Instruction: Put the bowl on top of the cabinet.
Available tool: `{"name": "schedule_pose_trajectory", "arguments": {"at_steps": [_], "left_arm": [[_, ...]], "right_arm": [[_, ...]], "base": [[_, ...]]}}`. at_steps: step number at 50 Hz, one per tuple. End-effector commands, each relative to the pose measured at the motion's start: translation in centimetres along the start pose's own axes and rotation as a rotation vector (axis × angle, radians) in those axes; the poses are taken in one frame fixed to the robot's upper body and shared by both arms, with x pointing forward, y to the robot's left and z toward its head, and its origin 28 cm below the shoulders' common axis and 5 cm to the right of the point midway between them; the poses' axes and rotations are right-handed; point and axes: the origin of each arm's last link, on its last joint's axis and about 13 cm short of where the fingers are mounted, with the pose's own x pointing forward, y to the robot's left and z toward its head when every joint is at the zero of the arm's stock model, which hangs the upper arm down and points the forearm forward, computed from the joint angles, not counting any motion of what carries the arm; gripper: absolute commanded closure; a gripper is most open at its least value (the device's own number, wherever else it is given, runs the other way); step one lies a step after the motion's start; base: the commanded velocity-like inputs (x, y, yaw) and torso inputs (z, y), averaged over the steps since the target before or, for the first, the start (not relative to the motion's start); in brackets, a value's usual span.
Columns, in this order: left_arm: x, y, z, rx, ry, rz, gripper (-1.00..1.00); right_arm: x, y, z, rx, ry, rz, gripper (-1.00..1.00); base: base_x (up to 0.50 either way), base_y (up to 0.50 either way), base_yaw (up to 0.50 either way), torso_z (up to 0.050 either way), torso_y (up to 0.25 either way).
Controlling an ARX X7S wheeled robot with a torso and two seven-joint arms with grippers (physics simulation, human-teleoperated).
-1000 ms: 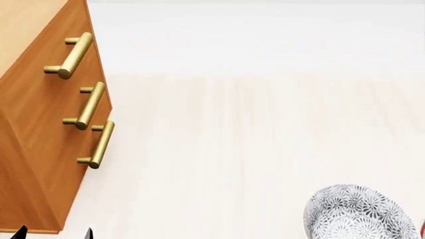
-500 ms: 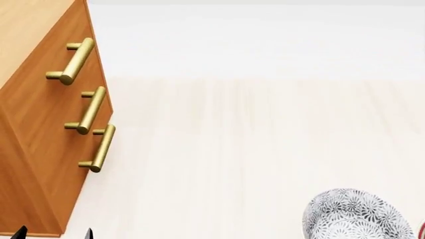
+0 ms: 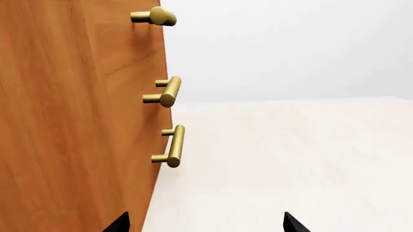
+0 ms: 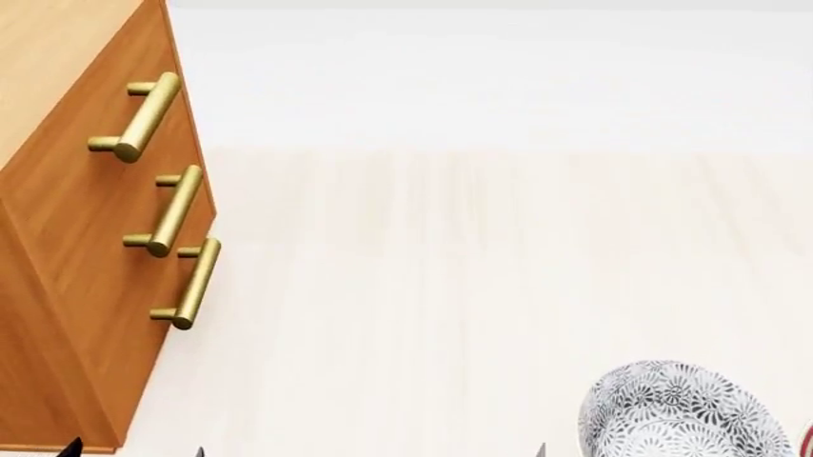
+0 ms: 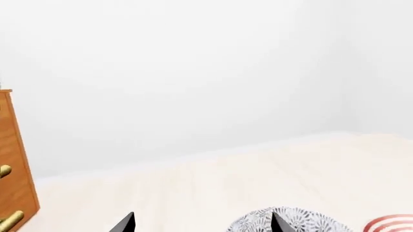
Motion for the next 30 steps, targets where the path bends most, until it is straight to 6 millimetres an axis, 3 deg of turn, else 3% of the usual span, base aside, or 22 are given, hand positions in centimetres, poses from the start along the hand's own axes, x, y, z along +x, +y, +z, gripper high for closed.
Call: {"name": "schedule_pose_trajectory", "arguments": {"at_steps": [1,6,11,15,22,30], "left_arm": [[0.8,-0.4,-0.1,0.049,0.066,0.073,-1.0],[0.4,-0.1,0.5,-0.031,0.054,-0.05,-1.0],[0.2,-0.1,0.4,-0.051,0.022,-0.105,-1.0],[0.5,0.5,0.2,-0.2,0.114,-0.18,-1.0],[1.0,1.1,-0.1,-0.232,0.13,-0.111,-1.0],[0.1,1.2,0.4,-0.245,0.036,-0.058,-1.0]], "right_arm": [[0.6,-1.3,1.5,0.283,0.039,0.045,-1.0],[1.0,-2.6,1.7,0.349,0.095,0.045,-1.0],[0.8,-3.4,1.9,0.41,0.028,0.03,-1.0],[0.8,-3.8,2.0,0.481,0.026,0.016,-1.0],[0.4,-4.5,2.2,0.517,-0.032,-0.097,-1.0],[0.5,-4.7,2.1,0.529,-0.042,-0.133,-1.0]], "base": [[0.0,0.0,0.0,0.0,0.0],[0.0,0.0,0.0,0.0,0.0],[0.0,0.0,0.0,0.0,0.0],[0.0,0.0,0.0,0.0,0.0],[0.0,0.0,0.0,0.0,0.0],[0.0,0.0,0.0,0.0,0.0]]}}
